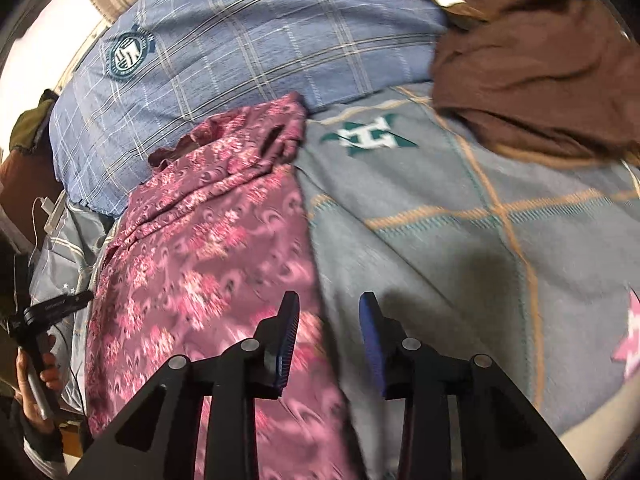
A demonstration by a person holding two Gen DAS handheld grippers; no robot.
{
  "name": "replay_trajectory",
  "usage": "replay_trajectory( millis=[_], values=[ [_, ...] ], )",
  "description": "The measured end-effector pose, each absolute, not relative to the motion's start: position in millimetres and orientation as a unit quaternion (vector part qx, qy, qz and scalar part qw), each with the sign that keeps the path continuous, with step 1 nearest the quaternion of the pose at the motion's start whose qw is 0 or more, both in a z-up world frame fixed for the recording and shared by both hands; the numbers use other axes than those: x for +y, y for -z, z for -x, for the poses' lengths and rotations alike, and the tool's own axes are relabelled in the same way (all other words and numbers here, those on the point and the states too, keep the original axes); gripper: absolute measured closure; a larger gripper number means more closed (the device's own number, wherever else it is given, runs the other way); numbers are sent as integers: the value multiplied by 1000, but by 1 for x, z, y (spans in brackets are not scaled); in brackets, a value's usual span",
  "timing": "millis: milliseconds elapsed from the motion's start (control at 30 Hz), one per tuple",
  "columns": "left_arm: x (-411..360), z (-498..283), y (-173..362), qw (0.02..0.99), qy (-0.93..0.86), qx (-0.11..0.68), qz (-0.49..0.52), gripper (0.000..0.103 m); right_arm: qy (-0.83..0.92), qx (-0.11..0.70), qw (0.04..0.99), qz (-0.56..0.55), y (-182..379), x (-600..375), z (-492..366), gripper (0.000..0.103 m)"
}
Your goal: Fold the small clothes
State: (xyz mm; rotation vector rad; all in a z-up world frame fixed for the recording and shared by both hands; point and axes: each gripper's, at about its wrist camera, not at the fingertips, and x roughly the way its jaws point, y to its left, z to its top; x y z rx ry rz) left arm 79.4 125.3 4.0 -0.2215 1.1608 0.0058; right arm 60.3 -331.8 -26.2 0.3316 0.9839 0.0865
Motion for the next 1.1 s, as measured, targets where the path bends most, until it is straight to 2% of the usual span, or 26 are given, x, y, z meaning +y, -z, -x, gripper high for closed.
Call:
replay_trajectory(
  millis=[67,167,533,600,700,833,900,1100],
  values=[
    [142,-63,-4,821,14,560,108,49,-44,476,864,-159,26,-339,-50,62],
    [159,-44,-1,809,15,580,98,46,-52,490,856,-157,33,-342,-37,56],
    [190,10,42,736,42,642,211,44,-113,504,842,-158,50,-315,2,56],
    [186,20,42,737,51,635,225,39,-121,510,839,-147,51,-309,3,56],
    [172,33,42,722,94,641,242,39,-127,525,831,-130,55,-302,4,56],
    [146,42,52,716,102,662,195,38,-141,544,822,-92,62,-290,6,56],
    [137,45,51,724,101,659,179,34,-147,547,820,-81,65,-286,9,56],
    [119,51,52,715,120,662,187,34,-152,559,814,-44,68,-281,16,56]
  ],
)
